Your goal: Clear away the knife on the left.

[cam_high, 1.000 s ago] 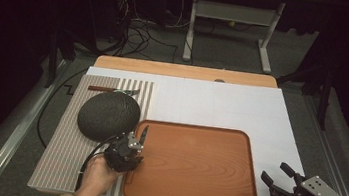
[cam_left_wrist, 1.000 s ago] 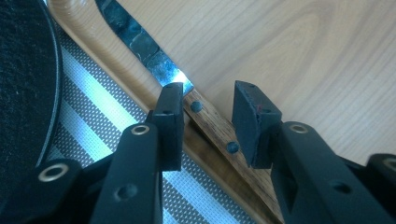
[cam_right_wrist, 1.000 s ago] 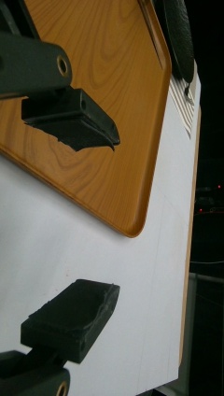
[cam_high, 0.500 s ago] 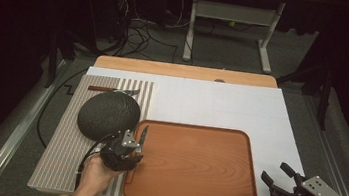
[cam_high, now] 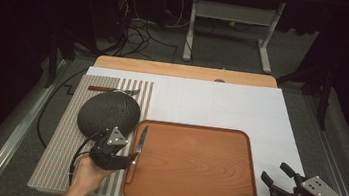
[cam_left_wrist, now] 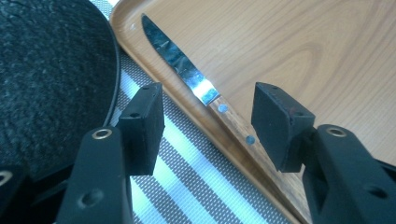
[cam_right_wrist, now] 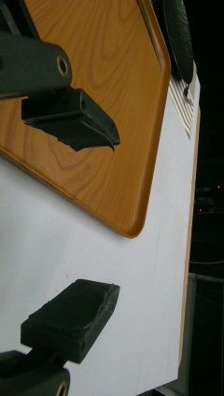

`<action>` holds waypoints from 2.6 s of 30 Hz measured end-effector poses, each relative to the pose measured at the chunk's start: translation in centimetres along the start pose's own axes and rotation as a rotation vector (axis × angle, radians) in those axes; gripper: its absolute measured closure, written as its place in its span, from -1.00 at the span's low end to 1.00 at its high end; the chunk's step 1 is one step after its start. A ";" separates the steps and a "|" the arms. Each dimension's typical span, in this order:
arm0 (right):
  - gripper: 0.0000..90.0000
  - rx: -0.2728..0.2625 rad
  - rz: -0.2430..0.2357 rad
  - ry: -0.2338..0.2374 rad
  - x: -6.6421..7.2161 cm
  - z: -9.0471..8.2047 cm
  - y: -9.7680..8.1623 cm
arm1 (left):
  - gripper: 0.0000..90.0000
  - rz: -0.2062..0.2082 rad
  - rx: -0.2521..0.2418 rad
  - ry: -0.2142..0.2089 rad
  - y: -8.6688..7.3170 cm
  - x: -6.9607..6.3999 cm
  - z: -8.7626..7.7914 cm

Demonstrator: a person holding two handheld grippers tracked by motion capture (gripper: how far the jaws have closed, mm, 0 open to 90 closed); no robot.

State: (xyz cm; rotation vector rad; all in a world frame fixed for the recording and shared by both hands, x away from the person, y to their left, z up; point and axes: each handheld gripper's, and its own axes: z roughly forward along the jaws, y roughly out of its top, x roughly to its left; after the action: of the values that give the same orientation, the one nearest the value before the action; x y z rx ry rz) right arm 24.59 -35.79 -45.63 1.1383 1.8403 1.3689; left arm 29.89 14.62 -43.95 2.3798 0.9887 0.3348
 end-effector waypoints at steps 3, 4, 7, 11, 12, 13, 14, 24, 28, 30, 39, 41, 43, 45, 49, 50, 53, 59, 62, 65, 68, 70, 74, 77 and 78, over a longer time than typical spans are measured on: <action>-0.46 0.000 -0.001 0.000 0.0 0.0 0.0 | -0.16 -0.016 -0.030 0.021 -0.2 0.2 -0.5; -0.46 0.000 -0.003 0.001 0.0 0.0 0.0 | -0.16 -0.018 -0.039 0.018 -0.3 0.3 -0.7; -0.46 0.001 -0.003 0.001 0.0 0.0 0.0 | -0.22 -0.025 -0.062 0.024 -0.6 0.5 -1.1; -0.46 0.001 -0.002 0.001 0.0 0.0 0.0 | -0.22 -0.037 -0.074 0.016 -0.9 0.8 -1.5; -0.46 0.002 -0.003 0.001 0.0 0.0 0.0 | -0.22 -0.039 -0.076 0.017 -1.0 0.9 -1.6; -0.46 0.002 -0.004 0.002 0.0 0.0 0.0 | -0.22 -0.043 -0.079 0.012 -1.1 0.9 -1.8; -0.46 0.001 -0.004 0.002 0.0 0.0 0.0 | -0.22 -0.046 -0.084 0.013 -1.2 1.1 -1.9; -0.46 0.000 -0.001 0.001 0.0 -0.1 0.0 | -0.22 -0.079 -0.135 0.023 -2.7 2.0 -2.8; -0.46 0.001 -0.001 0.001 0.0 -0.1 0.0 | -0.22 -0.100 -0.173 0.022 -3.1 2.5 -3.3; -0.46 0.001 -0.001 0.001 0.0 -0.1 0.0 | -0.22 -0.104 -0.184 0.025 -3.2 2.6 -3.6; -0.46 0.001 -0.002 0.001 0.0 -0.1 0.0 | -0.30 -0.119 -0.208 0.043 -4.2 3.2 -4.2; -0.46 0.001 0.001 0.000 0.1 -0.1 0.0 | -0.30 -0.131 -0.212 0.047 -4.4 3.3 -4.3; -0.46 0.002 -0.001 0.000 0.0 -0.1 0.0 | -0.30 -0.139 -0.218 0.049 -4.7 3.5 -4.4; -0.45 0.002 -0.001 0.000 0.0 -0.1 0.0 | -0.30 -0.142 -0.222 0.054 -4.9 3.6 -4.6; -0.45 0.002 -0.001 0.000 0.0 -0.1 0.0 | -0.30 -0.157 -0.236 0.063 -5.3 3.8 -4.9; -0.45 0.002 -0.001 0.000 0.0 -0.1 0.0 | -0.30 -0.156 -0.237 0.064 -5.4 3.9 -5.0; -0.45 0.002 -0.002 0.000 0.1 -0.1 0.0 | -0.30 -0.160 -0.240 0.067 -5.7 4.0 -5.1; -0.45 0.006 -0.004 -0.002 0.0 0.0 0.0 | -0.30 -0.167 -0.261 0.073 -6.3 4.3 -5.5; -0.45 0.009 -0.007 -0.003 0.1 0.0 0.0 | -0.30 -0.170 -0.274 0.073 -6.6 4.3 -5.6; -0.44 0.007 -0.007 -0.003 0.1 -0.1 0.0 | -0.30 -0.175 -0.286 0.076 -7.0 4.5 -5.8; -0.44 0.006 -0.006 -0.004 0.0 -0.1 0.0 | -0.30 -0.184 -0.295 0.079 -7.3 4.6 -5.9; -0.45 0.006 -0.004 -0.004 0.0 -0.1 0.0 | -0.30 -0.186 -0.299 0.083 -7.5 4.6 -6.0; -0.45 0.008 -0.006 -0.004 0.0 -0.1 -0.1 | -0.30 -0.196 -0.305 0.086 -7.9 4.8 -6.2; -0.45 0.007 -0.005 -0.005 0.0 -0.1 0.0 | -0.30 -0.204 -0.311 0.095 -8.2 4.9 -6.3; -0.45 0.008 -0.005 -0.005 0.0 -0.1 -0.1 | -0.30 -0.209 -0.314 0.096 -8.3 4.9 -6.3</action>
State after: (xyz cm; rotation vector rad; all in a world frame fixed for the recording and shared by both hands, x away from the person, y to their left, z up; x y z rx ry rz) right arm 24.50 -35.78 -45.66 1.1392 1.8450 1.3558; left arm 25.90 25.42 -43.28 1.9764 1.1268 0.4900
